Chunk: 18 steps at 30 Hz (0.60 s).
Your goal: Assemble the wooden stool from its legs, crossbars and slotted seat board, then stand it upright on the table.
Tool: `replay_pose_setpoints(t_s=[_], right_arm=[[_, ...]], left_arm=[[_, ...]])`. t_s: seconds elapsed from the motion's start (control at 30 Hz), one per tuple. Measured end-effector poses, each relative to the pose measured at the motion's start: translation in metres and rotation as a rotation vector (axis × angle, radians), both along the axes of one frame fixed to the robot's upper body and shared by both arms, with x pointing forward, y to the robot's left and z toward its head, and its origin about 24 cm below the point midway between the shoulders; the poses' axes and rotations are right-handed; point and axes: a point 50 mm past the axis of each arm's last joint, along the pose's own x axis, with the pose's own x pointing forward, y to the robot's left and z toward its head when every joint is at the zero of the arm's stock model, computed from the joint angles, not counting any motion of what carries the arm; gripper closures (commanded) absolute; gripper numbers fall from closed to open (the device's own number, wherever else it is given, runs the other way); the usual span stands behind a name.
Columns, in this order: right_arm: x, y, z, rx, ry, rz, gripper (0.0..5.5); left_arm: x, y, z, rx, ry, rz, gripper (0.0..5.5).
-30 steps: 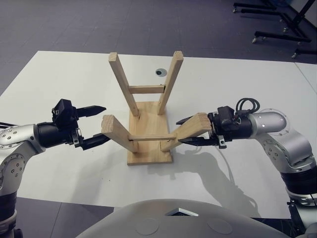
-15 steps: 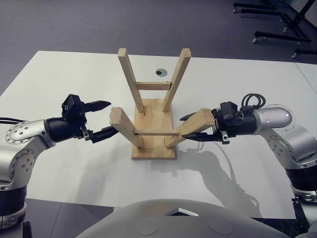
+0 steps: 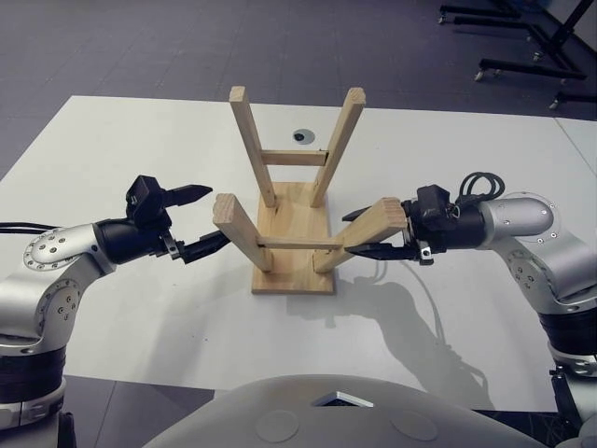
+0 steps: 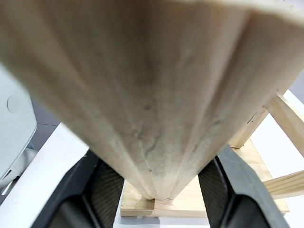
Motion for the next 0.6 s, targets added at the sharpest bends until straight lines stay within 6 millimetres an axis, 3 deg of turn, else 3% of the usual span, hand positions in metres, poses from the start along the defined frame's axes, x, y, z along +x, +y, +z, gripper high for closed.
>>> replay_pose_setpoints(t_s=[0.1,0.53,0.6], right_arm=[[0.001,0.0031,-0.0003,0.028,-0.024,-0.021,2.5],[-0.0038,-0.0014,-0.0024,0.025,0.057,0.017,0.12],[-0.004,-0.0013,-0.0024,0.026,0.057,0.017,0.11]], left_arm=[[-0.0036,-0.0072,-0.0086,-0.033,0.025,-0.018,0.1],[-0.0038,-0.009,-0.0101,-0.047,0.027,-0.018,0.1],[-0.0037,-0.0093,-0.01,-0.049,0.027,-0.019,0.1]])
